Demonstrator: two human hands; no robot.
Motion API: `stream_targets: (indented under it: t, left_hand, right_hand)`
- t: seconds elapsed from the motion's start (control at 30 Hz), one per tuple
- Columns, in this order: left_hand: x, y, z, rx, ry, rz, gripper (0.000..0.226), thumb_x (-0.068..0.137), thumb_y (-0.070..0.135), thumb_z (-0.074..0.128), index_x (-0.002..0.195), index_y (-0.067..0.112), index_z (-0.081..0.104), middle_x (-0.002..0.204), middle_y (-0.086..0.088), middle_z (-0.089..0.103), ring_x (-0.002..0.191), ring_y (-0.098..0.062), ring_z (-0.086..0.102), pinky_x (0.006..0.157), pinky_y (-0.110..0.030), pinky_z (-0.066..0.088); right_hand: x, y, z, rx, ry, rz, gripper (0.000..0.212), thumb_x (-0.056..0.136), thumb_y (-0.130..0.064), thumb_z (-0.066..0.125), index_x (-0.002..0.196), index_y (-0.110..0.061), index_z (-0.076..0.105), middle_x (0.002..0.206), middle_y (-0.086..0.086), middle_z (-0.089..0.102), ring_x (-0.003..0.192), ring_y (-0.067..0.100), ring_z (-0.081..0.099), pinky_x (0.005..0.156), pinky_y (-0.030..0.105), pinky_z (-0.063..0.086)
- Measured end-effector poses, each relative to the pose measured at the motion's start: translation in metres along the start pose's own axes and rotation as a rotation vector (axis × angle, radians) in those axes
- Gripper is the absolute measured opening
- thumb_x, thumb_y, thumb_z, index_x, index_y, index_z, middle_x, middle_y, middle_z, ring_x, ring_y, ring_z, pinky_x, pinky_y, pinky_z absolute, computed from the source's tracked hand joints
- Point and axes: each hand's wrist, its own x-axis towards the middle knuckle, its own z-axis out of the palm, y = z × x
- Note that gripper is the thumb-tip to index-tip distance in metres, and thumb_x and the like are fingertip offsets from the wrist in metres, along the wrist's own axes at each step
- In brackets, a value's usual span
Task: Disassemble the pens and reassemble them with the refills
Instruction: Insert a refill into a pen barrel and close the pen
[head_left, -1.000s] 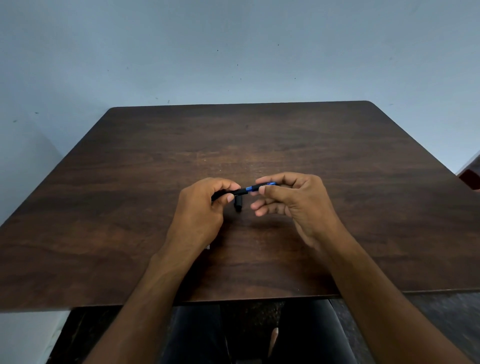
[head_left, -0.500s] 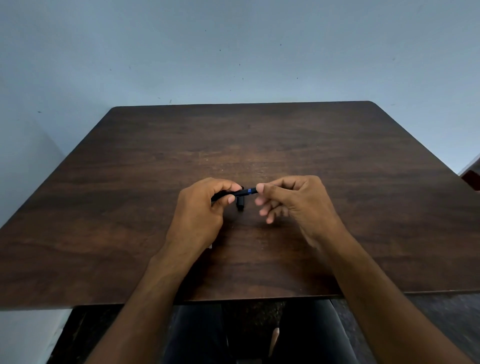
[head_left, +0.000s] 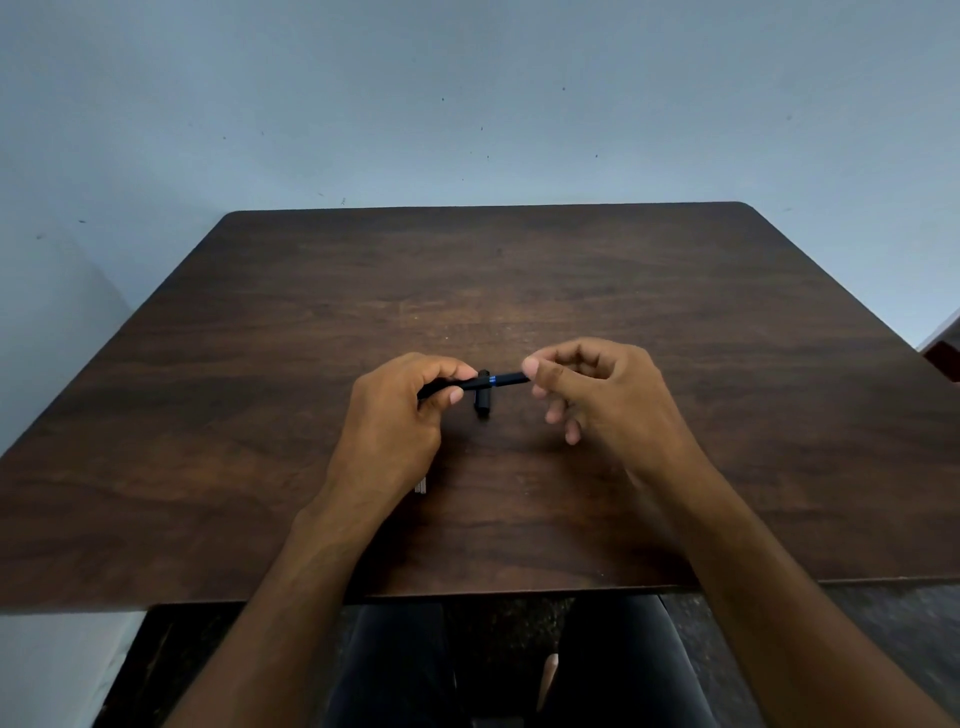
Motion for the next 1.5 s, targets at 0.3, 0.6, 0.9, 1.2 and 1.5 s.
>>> stream_targets:
  t: [0.3,0.6,0.9,1.2,1.5]
  left_hand:
    - [-0.001,0.003,0.001,0.023,-0.023,0.024,0.027,0.088,0.003,0.07,0.107,0.022,0.075,0.098,0.015,0.067,0.087,0.007,0.057,0.081,0.003,0.036]
    - [-0.002,0.004,0.001,0.029,-0.025,0.057,0.025,0.087,0.002,0.071,0.106,0.017,0.076,0.098,0.011,0.07,0.093,-0.002,0.06,0.082,0.002,0.036]
    - [-0.001,0.0,0.0,0.04,-0.02,0.046,0.025,0.088,0.004,0.071,0.106,0.021,0.076,0.097,0.014,0.069,0.092,-0.001,0.061,0.081,0.001,0.037]
    - [-0.001,0.0,-0.001,0.04,-0.007,0.043,0.025,0.088,0.005,0.07,0.106,0.022,0.075,0.096,0.017,0.067,0.091,0.005,0.058,0.081,0.003,0.036]
    - [-0.003,0.003,0.001,0.037,-0.02,0.048,0.025,0.089,0.005,0.07,0.108,0.022,0.075,0.098,0.015,0.068,0.091,0.003,0.059,0.081,0.001,0.037]
  right_hand:
    - [0.0,-0.001,0.0,-0.222,0.026,-0.091,0.018,0.093,-0.034,0.071,0.081,-0.02,0.069,0.065,0.0,0.071,0.048,0.002,0.061,0.048,0.02,0.047]
    - [0.0,-0.002,0.007,-0.424,0.036,-0.101,0.049,0.101,-0.048,0.05,0.061,-0.022,0.061,0.055,0.0,0.061,0.051,0.017,0.057,0.066,0.043,0.058]
    - [0.0,0.0,-0.001,-0.455,-0.016,-0.214,0.023,0.096,-0.037,0.065,0.076,-0.025,0.066,0.068,-0.004,0.067,0.059,0.009,0.058,0.058,0.031,0.053]
    - [-0.002,-0.003,0.008,-0.418,-0.032,-0.131,0.054,0.098,-0.06,0.041,0.069,-0.021,0.064,0.064,-0.001,0.066,0.056,0.012,0.062,0.064,0.033,0.053]
    - [-0.001,-0.001,0.006,-0.481,-0.009,-0.214,0.032,0.102,-0.036,0.054,0.072,-0.026,0.057,0.065,-0.006,0.062,0.061,0.008,0.057,0.059,0.028,0.045]
